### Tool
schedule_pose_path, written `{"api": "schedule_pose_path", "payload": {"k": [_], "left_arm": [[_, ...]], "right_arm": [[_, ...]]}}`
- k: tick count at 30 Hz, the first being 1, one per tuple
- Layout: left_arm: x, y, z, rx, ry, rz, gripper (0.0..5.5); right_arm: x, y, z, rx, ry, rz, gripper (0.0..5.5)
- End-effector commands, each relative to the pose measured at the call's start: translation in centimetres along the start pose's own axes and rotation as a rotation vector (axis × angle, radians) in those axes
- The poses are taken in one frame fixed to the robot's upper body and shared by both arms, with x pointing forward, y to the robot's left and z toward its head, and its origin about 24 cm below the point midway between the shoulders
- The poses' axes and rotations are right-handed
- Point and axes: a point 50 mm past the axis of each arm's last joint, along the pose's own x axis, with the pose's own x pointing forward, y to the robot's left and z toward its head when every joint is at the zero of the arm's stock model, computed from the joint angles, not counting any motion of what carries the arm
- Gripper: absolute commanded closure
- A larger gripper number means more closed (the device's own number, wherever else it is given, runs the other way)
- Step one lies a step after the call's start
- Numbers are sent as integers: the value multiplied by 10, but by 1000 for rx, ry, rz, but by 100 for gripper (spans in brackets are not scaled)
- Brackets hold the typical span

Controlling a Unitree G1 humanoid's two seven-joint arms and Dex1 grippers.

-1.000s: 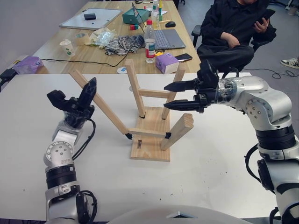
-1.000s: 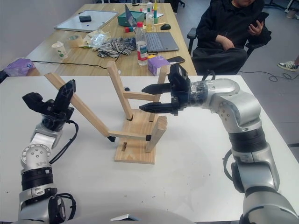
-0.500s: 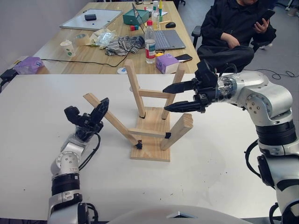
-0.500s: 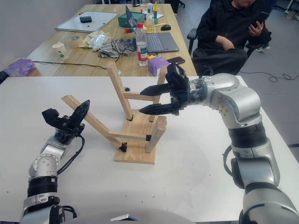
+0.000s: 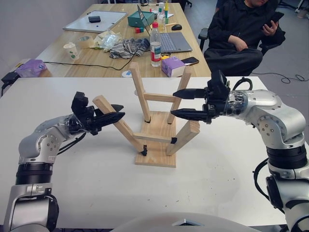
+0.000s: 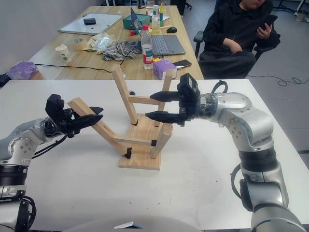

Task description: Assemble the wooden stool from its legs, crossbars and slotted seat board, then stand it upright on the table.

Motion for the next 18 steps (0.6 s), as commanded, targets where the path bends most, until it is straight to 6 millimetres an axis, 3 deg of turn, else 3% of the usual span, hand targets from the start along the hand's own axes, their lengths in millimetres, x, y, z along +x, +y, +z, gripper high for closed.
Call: {"api": "schedule_pose_path", "payload": {"k": [1, 10, 14, 18], "left_arm": [[2, 9, -8, 46, 121, 101, 347], [12, 13, 14, 111, 9, 86, 347], [11, 13, 13, 122, 36, 68, 347], [10, 13, 8, 123, 63, 68, 347]], "right_arm": [[8, 7, -10, 40, 2, 30, 226], [8, 8, -8, 47, 4, 62, 226], [6, -9, 23, 110, -174, -3, 226], [-5, -17, 58, 312, -347, 40, 226]]}}
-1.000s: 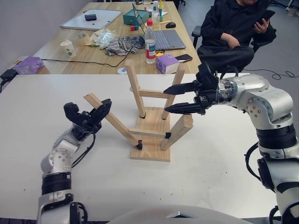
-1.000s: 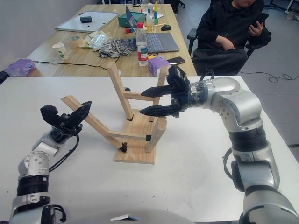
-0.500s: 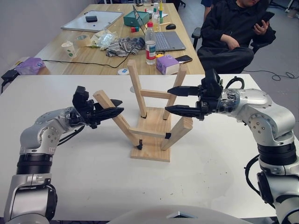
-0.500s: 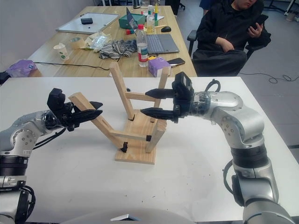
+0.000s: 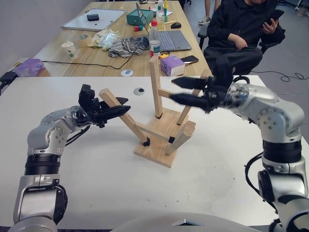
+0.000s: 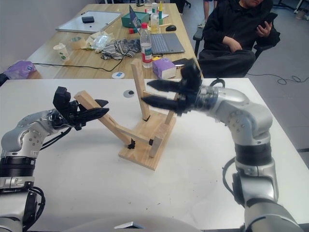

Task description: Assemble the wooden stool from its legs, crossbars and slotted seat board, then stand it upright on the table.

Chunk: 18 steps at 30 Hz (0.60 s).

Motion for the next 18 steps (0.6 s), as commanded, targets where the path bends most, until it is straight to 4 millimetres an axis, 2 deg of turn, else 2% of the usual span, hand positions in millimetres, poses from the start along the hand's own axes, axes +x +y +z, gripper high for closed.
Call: {"api": "schedule_pose_path", "payload": {"k": [1, 4, 6, 12, 15, 18], "left_arm": [[-5, 2, -4, 26, 65, 53, 347], [-7, 0, -7, 18, 60, 64, 347], [-10, -1, -9, 13, 56, 76, 347], [-12, -1, -13, 1, 30, 97, 347], [-13, -2, -14, -2, 10, 109, 347], [-14, -2, -16, -3, 0, 116, 347]], "right_arm": [[-8, 7, 26, 173, -73, 64, 205], [-34, 30, 16, 277, 84, 115, 142], [-43, 46, 3, 290, 211, 120, 109], [-38, 66, -45, 219, 421, 34, 109], [-34, 63, -62, 184, 457, -60, 109], [-34, 57, -72, 151, 467, -151, 164]]}}
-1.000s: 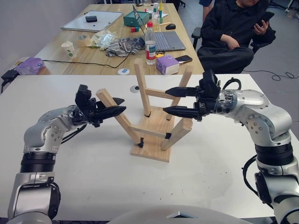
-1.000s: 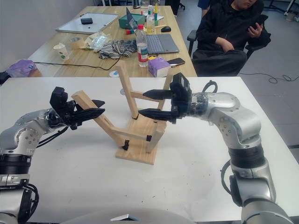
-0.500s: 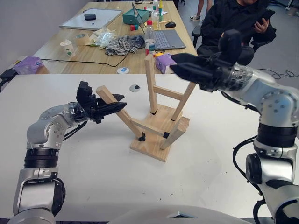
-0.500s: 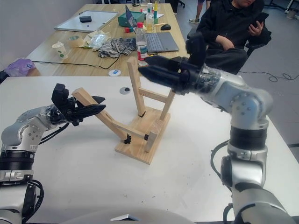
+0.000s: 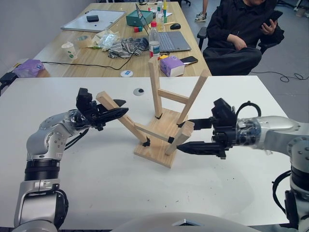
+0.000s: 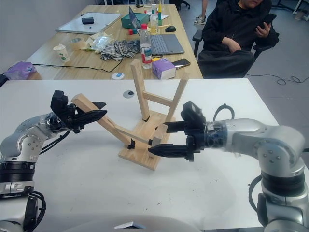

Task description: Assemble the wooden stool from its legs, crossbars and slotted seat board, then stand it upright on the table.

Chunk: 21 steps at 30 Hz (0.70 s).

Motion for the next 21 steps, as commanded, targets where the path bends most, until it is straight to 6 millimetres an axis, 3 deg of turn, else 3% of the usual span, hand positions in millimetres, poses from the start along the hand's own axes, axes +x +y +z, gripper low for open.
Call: {"api": "schedule_pose_path", "payload": {"k": [1, 7, 10, 21], "left_arm": [[-5, 3, -8, 0, 40, 73, 347], [-5, 2, -6, 22, 58, 66, 347], [-3, 1, -5, 38, 70, 58, 347], [7, 1, -1, 96, 224, -63, 347]], "right_arm": [[6, -5, -8, -13, 6, -87, 176], [6, -7, -18, -109, 114, -136, 289], [3, -12, -19, -162, 141, -121, 317], [-4, -32, -11, -339, 238, -17, 335]]}}
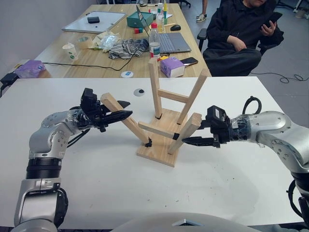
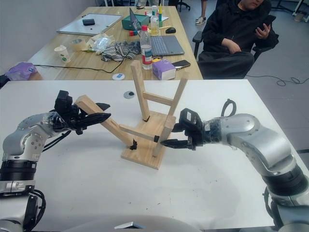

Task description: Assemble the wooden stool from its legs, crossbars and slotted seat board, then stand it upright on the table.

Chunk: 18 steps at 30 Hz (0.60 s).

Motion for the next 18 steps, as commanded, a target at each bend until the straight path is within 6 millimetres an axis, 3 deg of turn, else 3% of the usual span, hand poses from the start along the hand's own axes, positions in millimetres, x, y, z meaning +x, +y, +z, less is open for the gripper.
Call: {"api": "schedule_pose_path", "payload": {"k": [1, 14, 18], "left_arm": [[-1, 4, -6, 17, 160, 7, 347], [9, 7, -17, 23, 566, -212, 347], [20, 6, -6, -27, 709, -252, 347]], "right_arm": [[2, -4, -7, -6, 58, 54, 335], [9, -7, -5, -52, 53, 108, 336], [13, -3, -7, -44, 47, 108, 336]]}}
